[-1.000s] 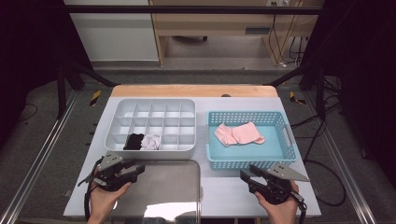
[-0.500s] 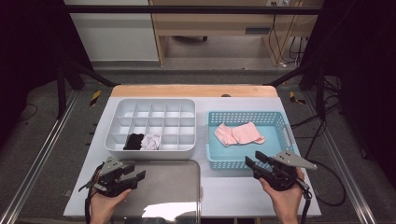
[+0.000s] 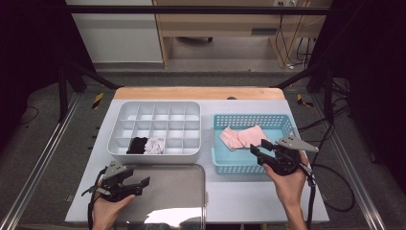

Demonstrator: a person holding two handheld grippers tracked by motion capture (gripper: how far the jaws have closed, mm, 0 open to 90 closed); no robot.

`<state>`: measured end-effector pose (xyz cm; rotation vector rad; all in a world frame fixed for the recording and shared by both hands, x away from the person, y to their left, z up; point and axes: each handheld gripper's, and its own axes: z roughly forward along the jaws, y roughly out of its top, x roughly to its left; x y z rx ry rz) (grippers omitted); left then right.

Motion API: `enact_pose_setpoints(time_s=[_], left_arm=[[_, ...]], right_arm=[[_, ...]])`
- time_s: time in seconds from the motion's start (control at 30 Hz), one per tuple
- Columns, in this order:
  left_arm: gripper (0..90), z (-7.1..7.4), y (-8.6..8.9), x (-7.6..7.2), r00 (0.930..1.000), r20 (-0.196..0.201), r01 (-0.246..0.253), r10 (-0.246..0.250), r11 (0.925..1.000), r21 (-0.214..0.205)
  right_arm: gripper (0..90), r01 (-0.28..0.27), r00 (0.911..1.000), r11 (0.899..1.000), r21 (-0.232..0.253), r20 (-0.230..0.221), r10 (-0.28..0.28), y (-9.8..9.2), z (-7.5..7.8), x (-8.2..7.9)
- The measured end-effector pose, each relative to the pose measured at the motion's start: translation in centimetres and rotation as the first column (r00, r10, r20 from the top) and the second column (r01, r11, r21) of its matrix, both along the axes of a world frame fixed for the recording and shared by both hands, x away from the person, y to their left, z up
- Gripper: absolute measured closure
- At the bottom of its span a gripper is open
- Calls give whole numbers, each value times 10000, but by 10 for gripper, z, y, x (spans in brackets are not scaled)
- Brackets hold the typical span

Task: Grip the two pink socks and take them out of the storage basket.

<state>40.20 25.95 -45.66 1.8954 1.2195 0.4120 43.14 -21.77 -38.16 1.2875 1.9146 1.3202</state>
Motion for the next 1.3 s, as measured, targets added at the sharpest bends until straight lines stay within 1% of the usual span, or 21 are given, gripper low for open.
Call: enact_pose_setpoints(time_s=[0.13,0.2,0.23,0.27,0.33,0.37,0.5,0.57,0.7,0.77,0.97,1.0,1.03,1.13,1.3], left_arm=[[228,0,2,0,9998,158,-114,113,9999,47],[230,0,2,-2,9989,391,-259,255,9996,102],[235,0,3,-2,9988,418,-266,261,9996,112],[234,-1,3,-2,9986,437,-313,311,9995,33],[244,-1,3,-2,9980,518,-351,350,9994,7],[248,-1,3,-3,9983,492,-301,302,9995,-25],[274,-2,5,-2,9979,516,-390,398,9991,-166],[282,-1,6,-3,9965,681,-477,489,9987,-180],[296,-2,8,-2,9966,625,-523,541,9982,-308],[296,-2,8,-2,9967,586,-550,560,9983,-196],[314,-2,9,-1,9978,287,-594,600,9980,-215],[318,-2,9,-1,9977,285,-610,616,9979,-237],[322,-2,9,-2,9978,286,-597,604,9979,-262],[324,-2,10,-2,9978,330,-563,569,9983,-179],[327,-3,9,-1,9983,330,-476,484,9986,-240]], right_arm=[[511,320,9995,9995,26,-66,-320,-3,2,11],[508,411,9991,9991,-54,-139,-411,-5,1,15],[508,473,9987,9989,-73,-164,-474,-5,1,18],[508,541,9983,9985,-70,-204,-543,-6,1,20],[507,678,9973,9977,-58,-293,-680,-8,0,25],[507,766,9965,9970,-80,-320,-768,-9,0,28],[507,924,9947,9957,-99,-434,-927,-11,-1,40],[507,979,9942,9952,-93,-449,-982,-10,-1,44],[506,1062,9929,9942,-155,-526,-1069,-9,-2,55],[506,1133,9916,9933,-219,-601,-1144,-9,-2,62],[509,1346,9873,9897,-491,-779,-1382,-8,-4,79],[509,1359,9872,9897,-454,-782,-1392,-9,-5,81],[510,1394,9865,9897,-318,-819,-1416,-9,-6,84],[510,1491,9841,9881,-368,-920,-1519,-10,-9,91],[513,1593,9794,9860,-493,-1179,-1641,-11,-18,103]])
